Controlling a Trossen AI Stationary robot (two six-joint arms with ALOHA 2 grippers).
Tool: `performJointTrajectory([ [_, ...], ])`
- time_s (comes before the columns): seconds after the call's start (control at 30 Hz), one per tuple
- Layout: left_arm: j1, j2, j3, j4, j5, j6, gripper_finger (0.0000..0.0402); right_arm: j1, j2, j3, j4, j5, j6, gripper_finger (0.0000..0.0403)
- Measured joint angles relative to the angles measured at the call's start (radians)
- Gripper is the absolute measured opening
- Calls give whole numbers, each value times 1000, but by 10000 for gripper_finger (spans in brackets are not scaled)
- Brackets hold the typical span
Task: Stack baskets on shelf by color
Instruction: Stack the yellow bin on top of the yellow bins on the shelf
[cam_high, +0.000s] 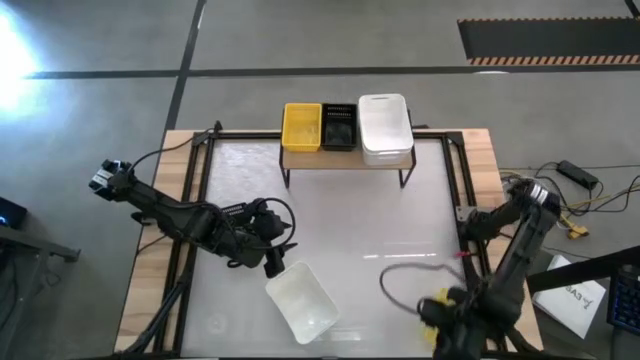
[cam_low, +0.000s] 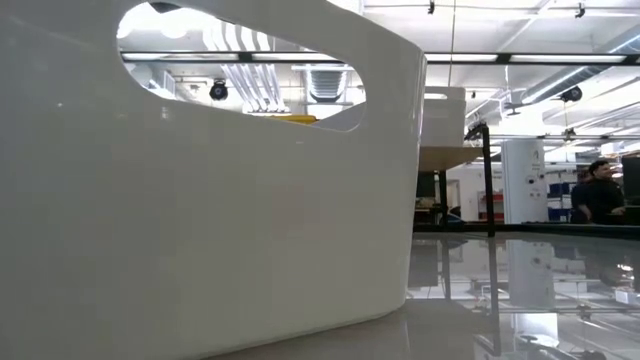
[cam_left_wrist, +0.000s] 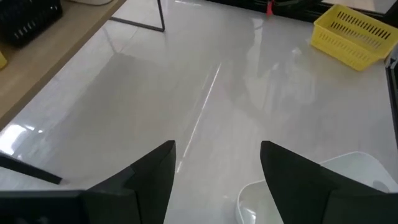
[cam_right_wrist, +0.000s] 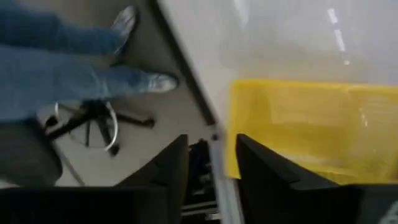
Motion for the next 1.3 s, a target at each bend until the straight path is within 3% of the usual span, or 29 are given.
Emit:
performJointTrajectory([
  [0.1, 0, 0, 0, 0, 1, -1, 219, 34, 64, -28, 102, -45, -13, 156],
  [0.2, 0, 0, 0, 0, 1, -5, 219, 53, 143, -32, 91, -80, 14, 180],
  [0.47, 0, 0, 0, 0, 27, -8, 219, 61, 306, -29, 88, -57, 11, 191],
  [0.63, 0, 0, 0, 1, 41, -8, 219, 61, 349, -34, 48, -51, 14, 157],
  [0.8, 0, 0, 0, 2, 57, -8, 219, 40, 339, -41, 27, -23, -65, 63],
  [0.9, 0, 0, 0, 5, 58, -8, 219, -11, 312, -43, -18, -14, -167, 18],
  [1.1, 0, 0, 0, 27, 59, -8, 219, -230, 243, -45, -30, 70, -515, 9],
  [1.3, 0, -2, 0, 22, 60, -8, 219, -493, 255, -43, 129, 78, -945, 9],
])
